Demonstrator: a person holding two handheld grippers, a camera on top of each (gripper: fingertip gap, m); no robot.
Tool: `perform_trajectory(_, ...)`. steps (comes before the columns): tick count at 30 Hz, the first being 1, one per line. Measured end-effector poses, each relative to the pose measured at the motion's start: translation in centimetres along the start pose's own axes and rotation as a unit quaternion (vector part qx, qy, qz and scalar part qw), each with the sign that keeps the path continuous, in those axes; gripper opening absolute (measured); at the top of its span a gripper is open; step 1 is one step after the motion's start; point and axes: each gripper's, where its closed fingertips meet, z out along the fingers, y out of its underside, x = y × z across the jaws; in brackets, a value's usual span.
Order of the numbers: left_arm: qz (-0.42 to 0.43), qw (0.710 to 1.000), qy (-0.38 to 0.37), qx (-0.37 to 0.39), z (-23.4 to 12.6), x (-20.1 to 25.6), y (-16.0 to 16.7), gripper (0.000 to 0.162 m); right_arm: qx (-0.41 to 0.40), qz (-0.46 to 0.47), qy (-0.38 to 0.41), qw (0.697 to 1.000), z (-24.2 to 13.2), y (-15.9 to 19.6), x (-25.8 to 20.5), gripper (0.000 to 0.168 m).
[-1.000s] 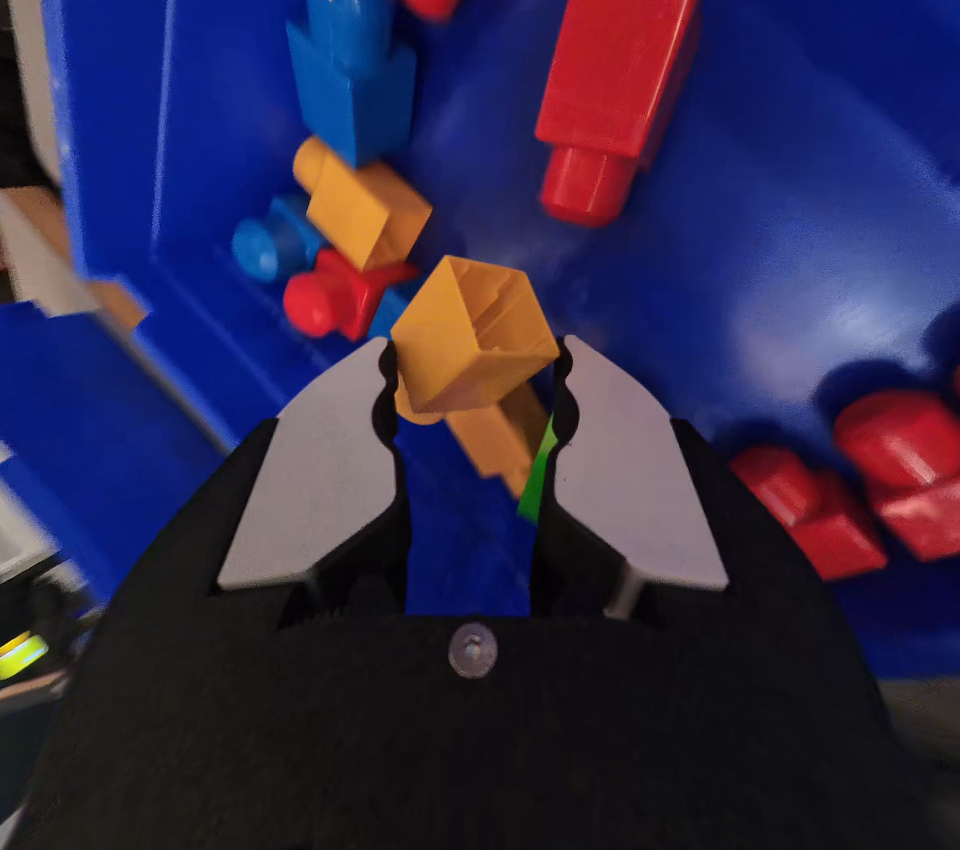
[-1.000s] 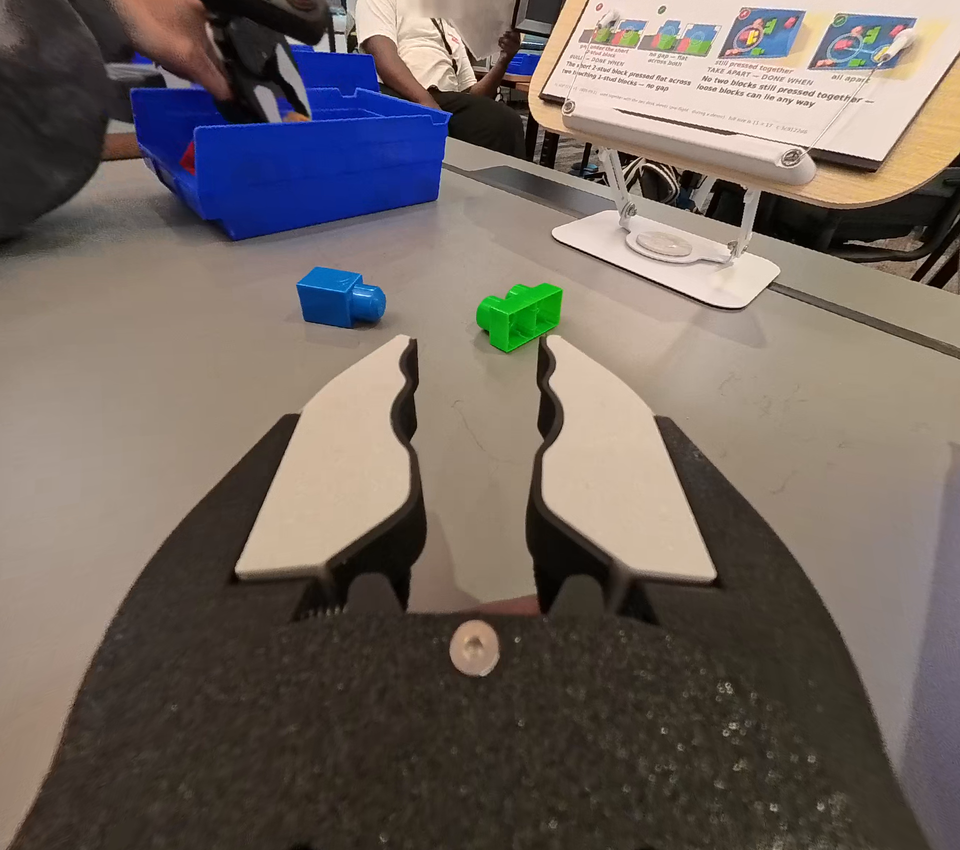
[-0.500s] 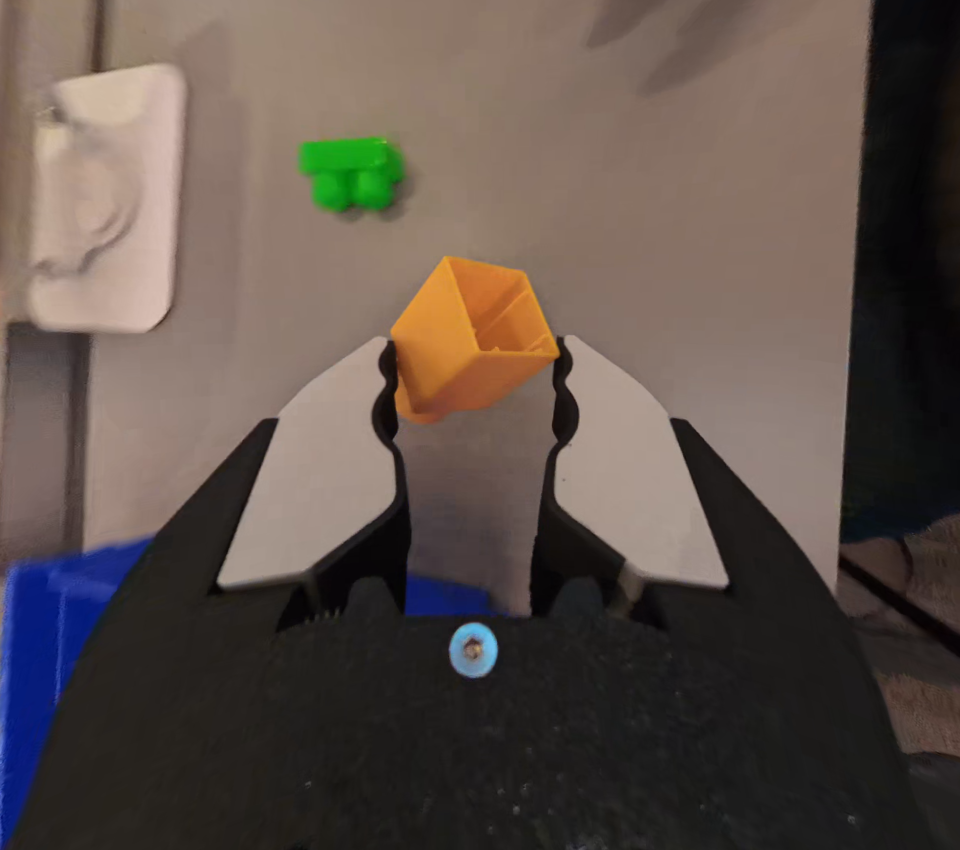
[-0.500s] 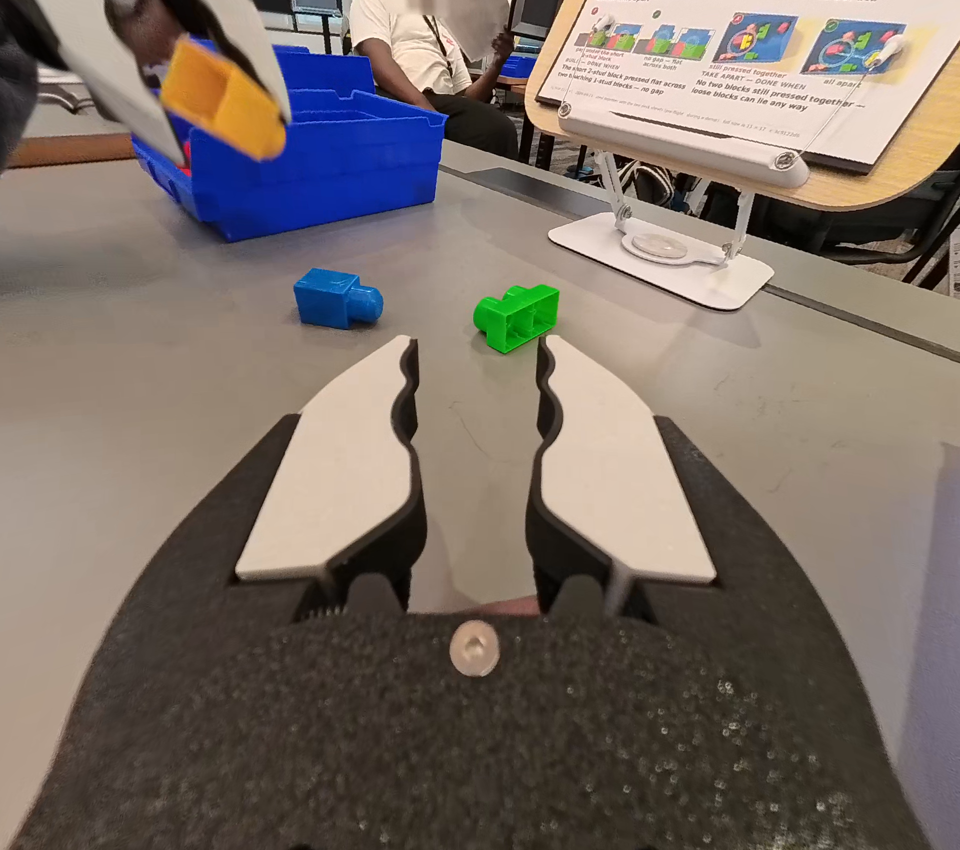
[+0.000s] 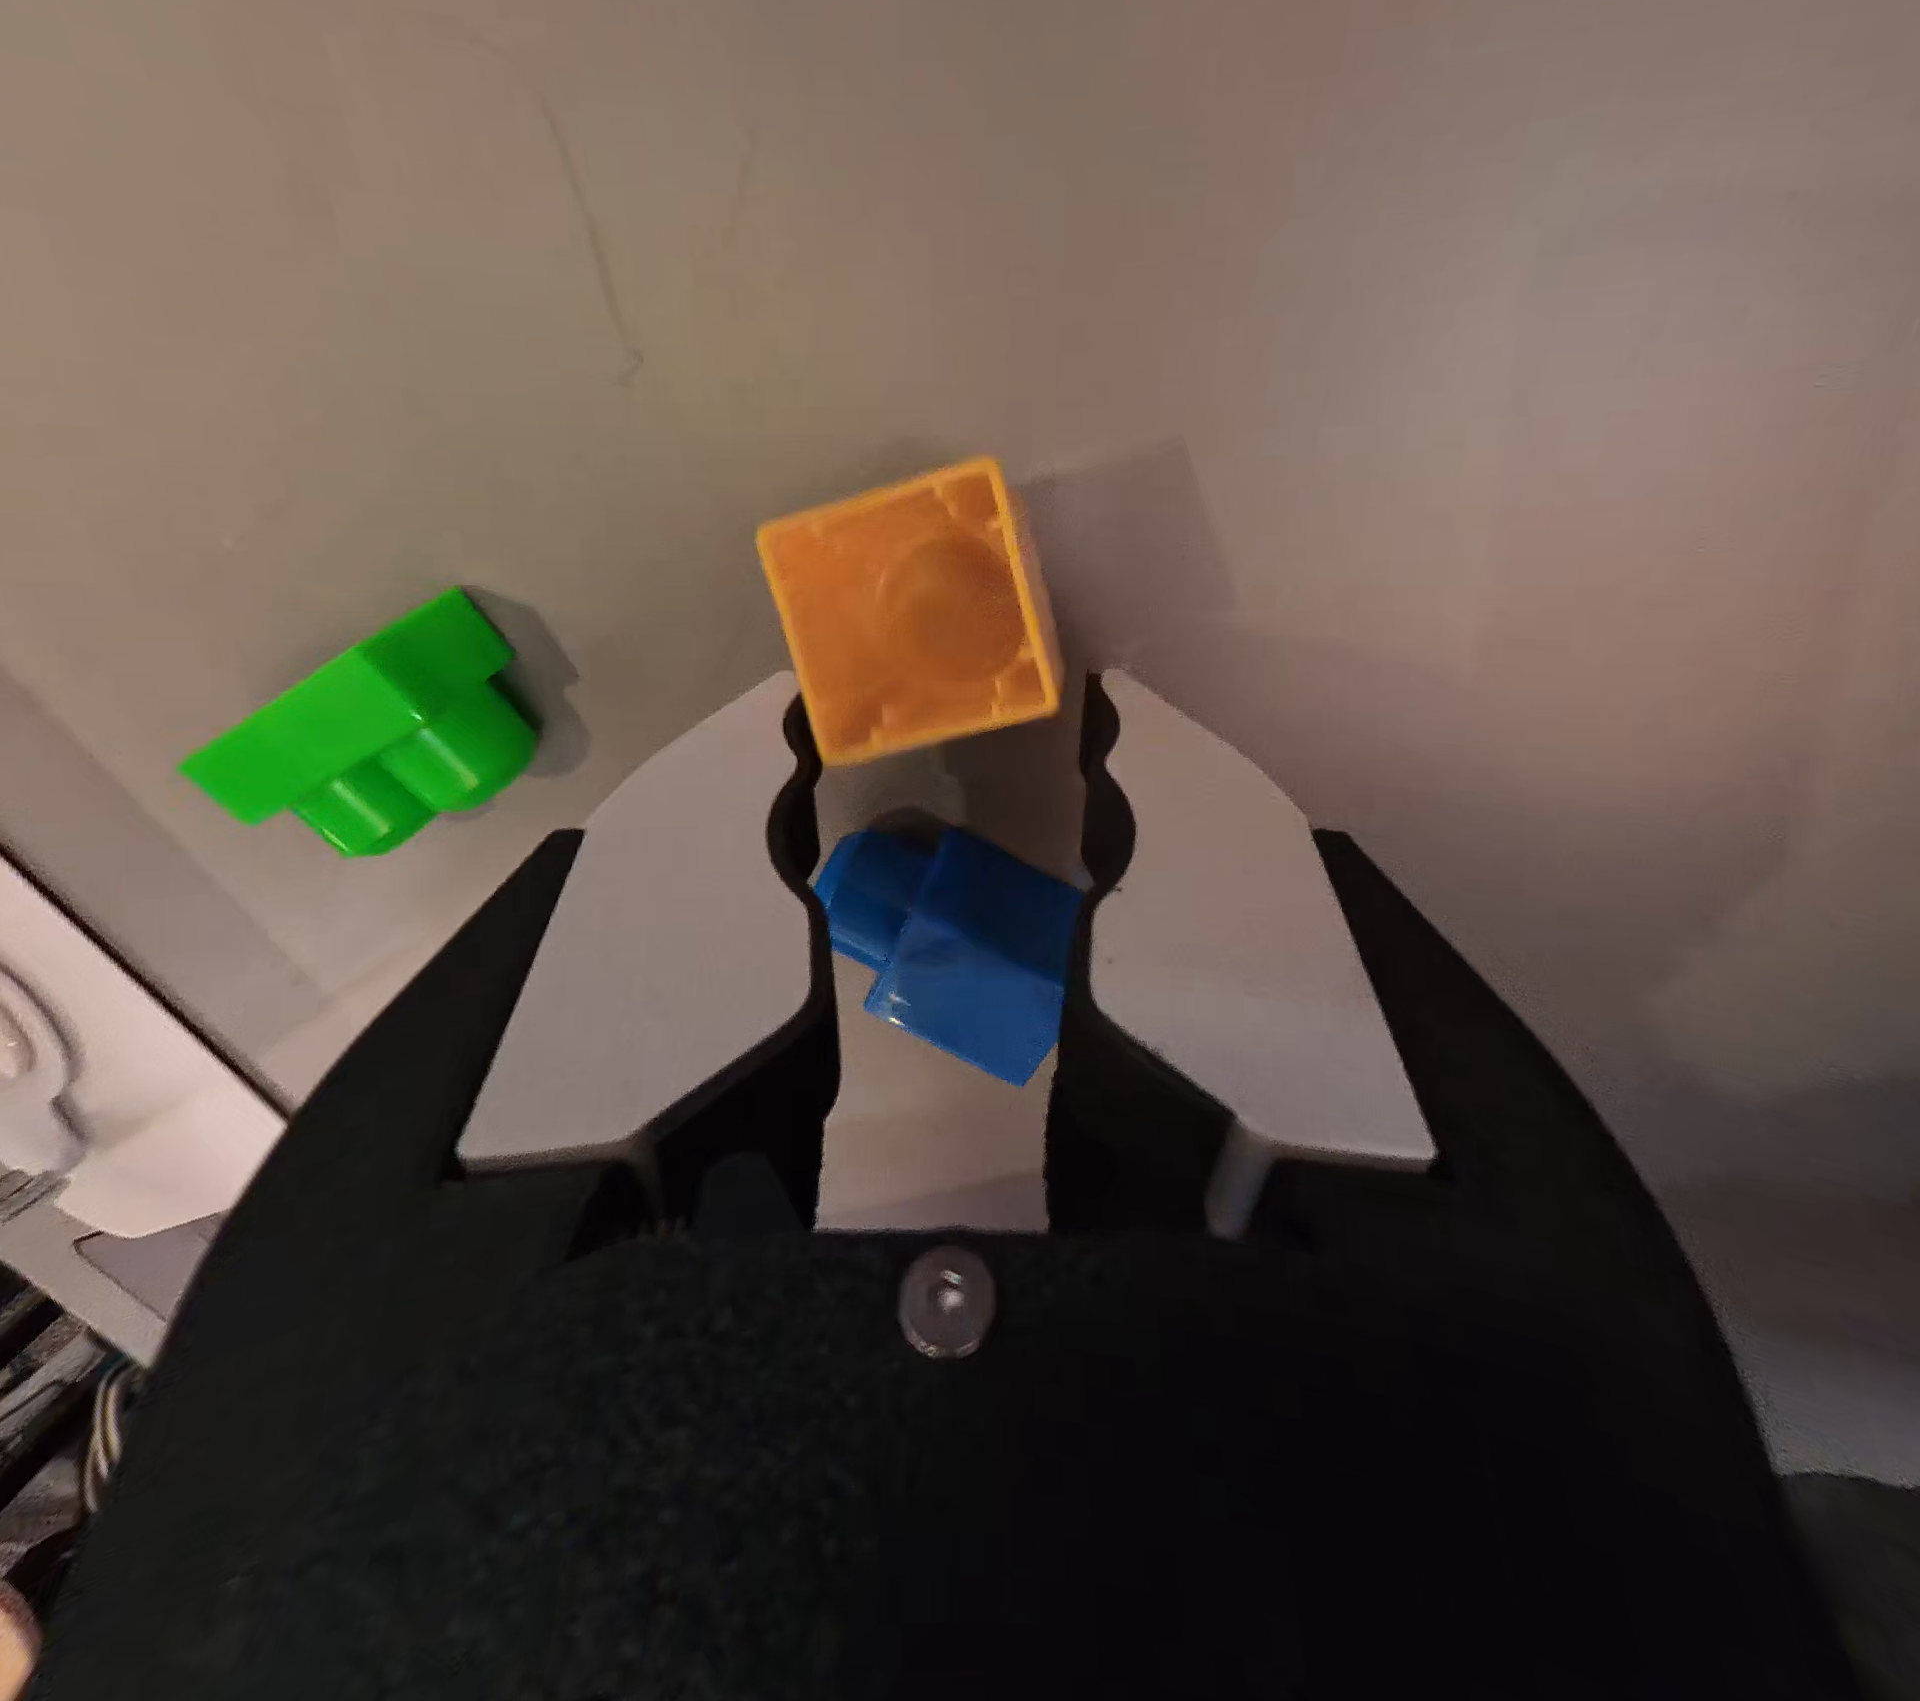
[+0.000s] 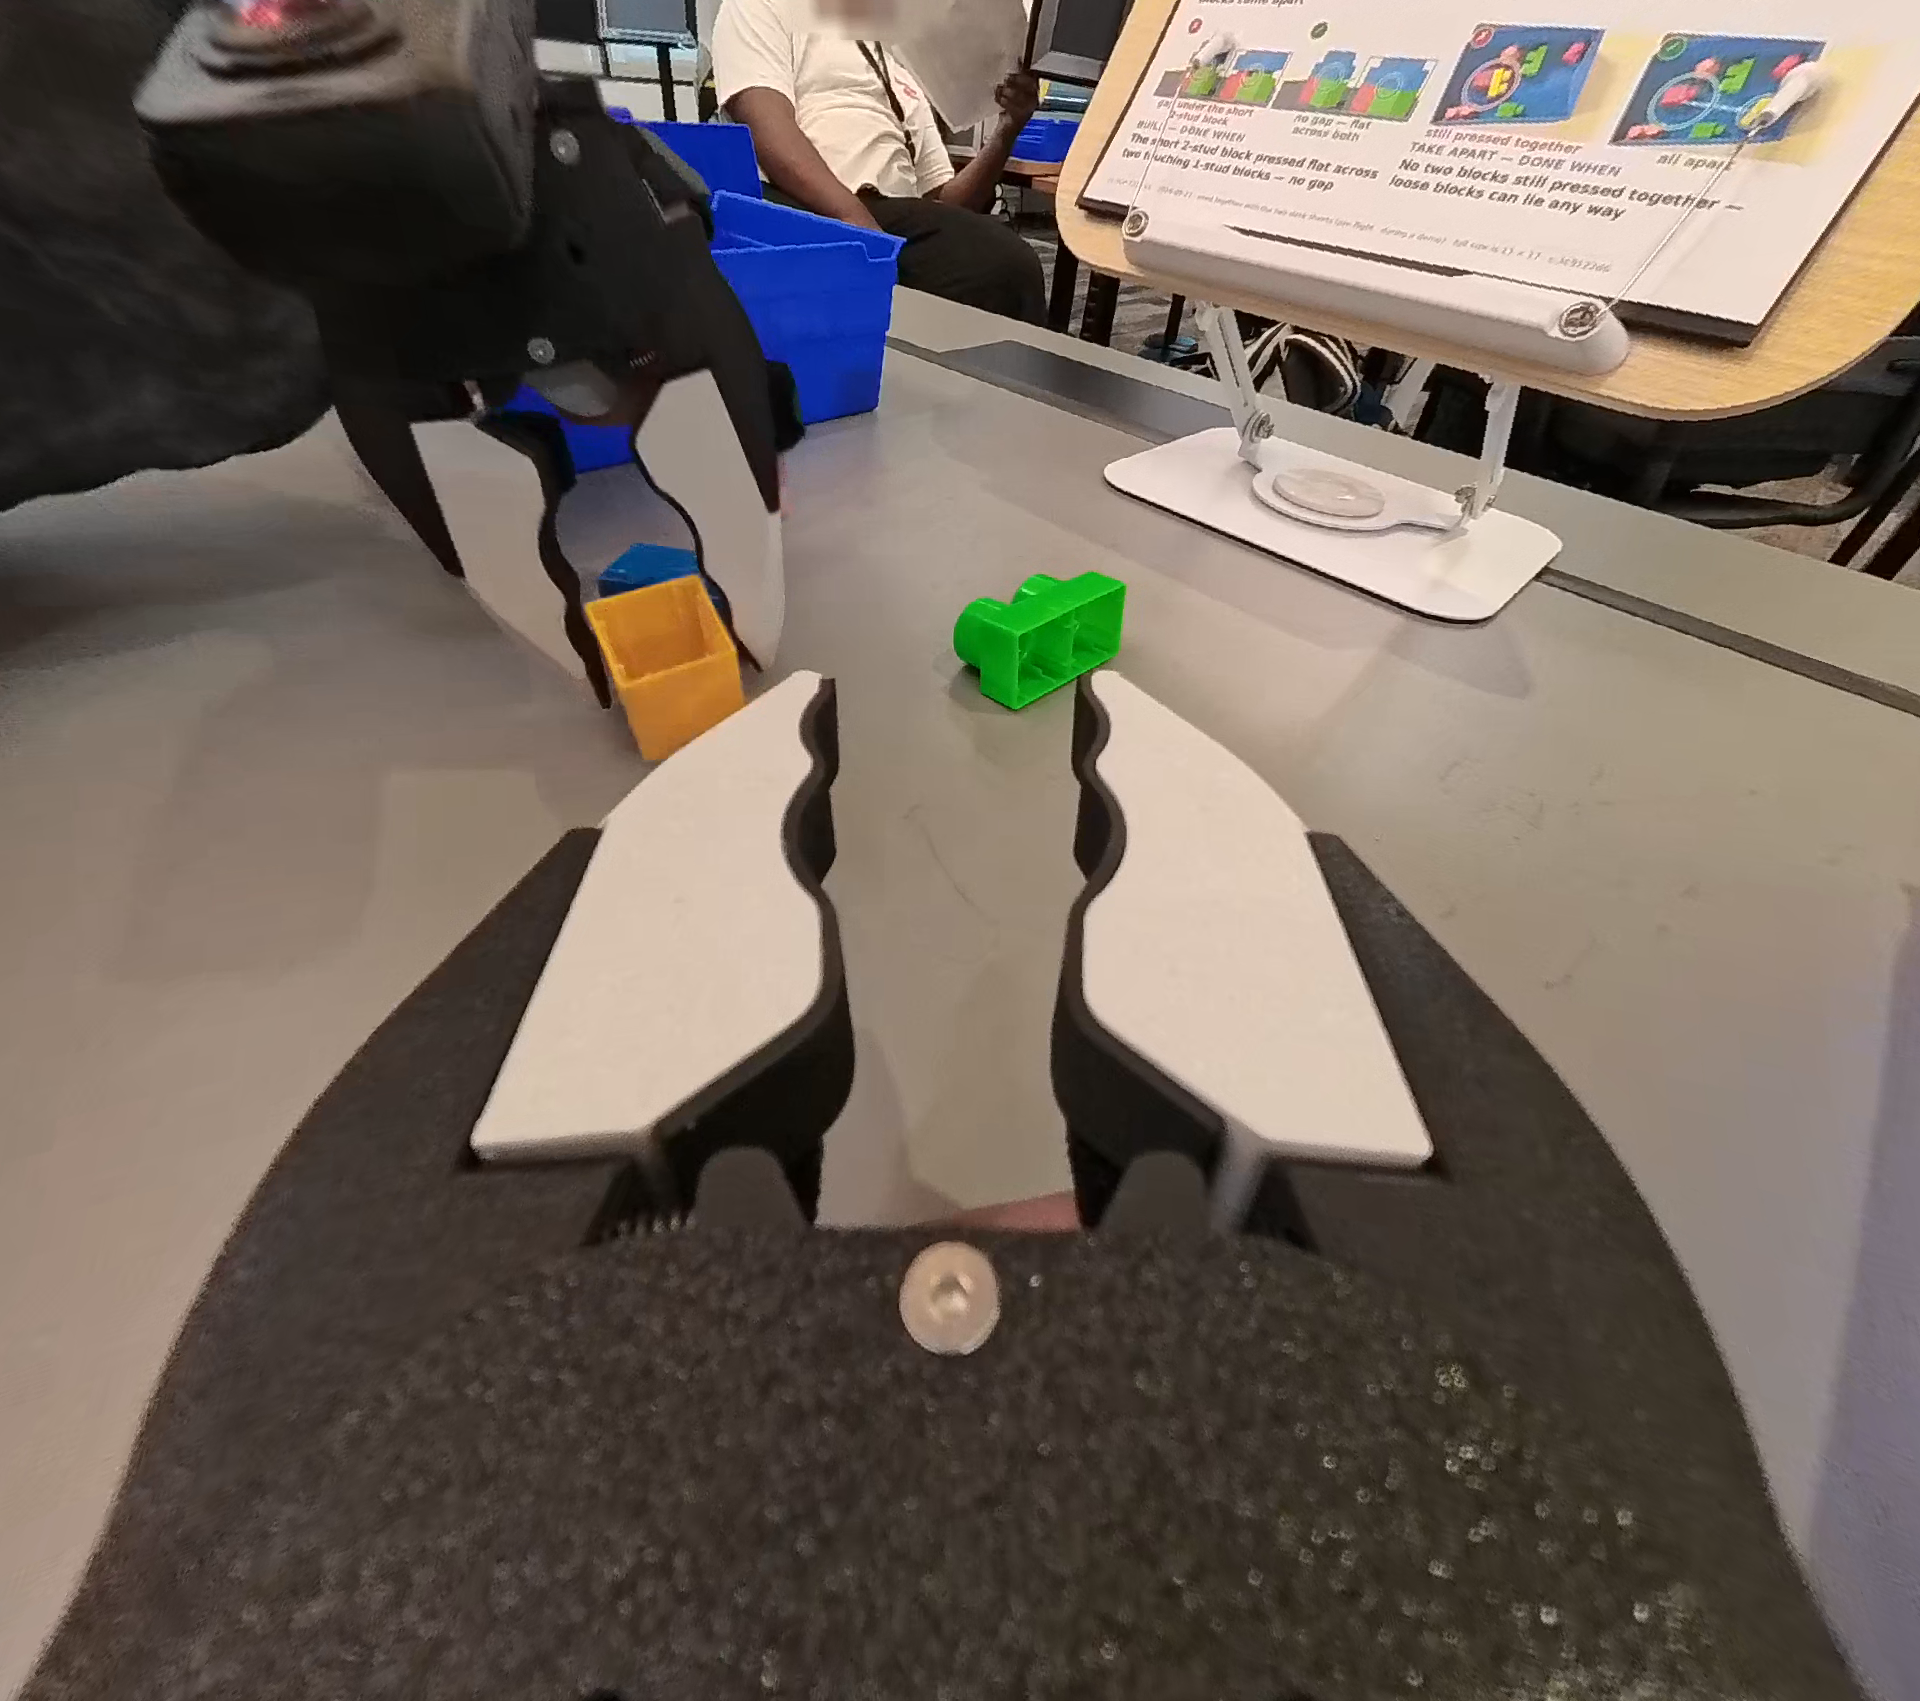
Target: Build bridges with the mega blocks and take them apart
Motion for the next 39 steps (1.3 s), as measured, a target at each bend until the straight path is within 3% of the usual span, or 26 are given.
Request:
perform_trajectory(8,-0.044,0.999,-0.005,0.002,-1.8,1.2,1.8,0.053,0.006,0.007,0.002,1.0,-0.1,-0.1,0.2,0.043)
perform_trajectory(12,-0.137,0.986,-0.058,0.074,-4.1,1.4,0.5,0.051,0.007,0.007,0.002,1.0,-0.1,-0.2,0.2,0.043)
perform_trajectory(18,-0.32,0.925,-0.146,0.145,-4.2,2.2,0.6,0.069,0.01,0.014,-0.002,1.0,-0.2,-0.2,0.3,0.043)
perform_trajectory(22,-0.442,0.843,-0.2,0.231,-4.9,2.2,1.8,0.068,0.012,0.011,-0.001,1.0,-0.2,-0.3,0.2,0.043)
perform_trajectory(25,-0.518,0.798,-0.257,0.169,-4.1,1.4,6.0,0.068,0.004,0.003,0.0,1.0,0.0,-0.1,0.1,0.043)
perform_trajectory(28,-0.546,0.785,-0.255,0.143,-3.1,1.0,7.7,0.071,-0.002,-0.005,0.001,1.0,0.1,0.0,-0.1,0.043)
perform_trajectory(31,-0.563,0.777,-0.234,0.157,-2.1,0.5,7.2,0.071,-0.005,-0.009,0.005,1.0,0.2,0.1,-0.1,0.043)
perform_trajectory(35,-0.545,0.794,-0.24,0.122,-1.1,0.7,6.8,0.067,-0.001,-0.009,0.007,1.0,0.1,0.0,0.0,0.043)
perform_trajectory(39,-0.542,0.793,-0.25,0.124,-1.4,0.7,6.8,0.065,0.001,-0.006,0.006,1.0,0.0,0.0,0.0,0.043)
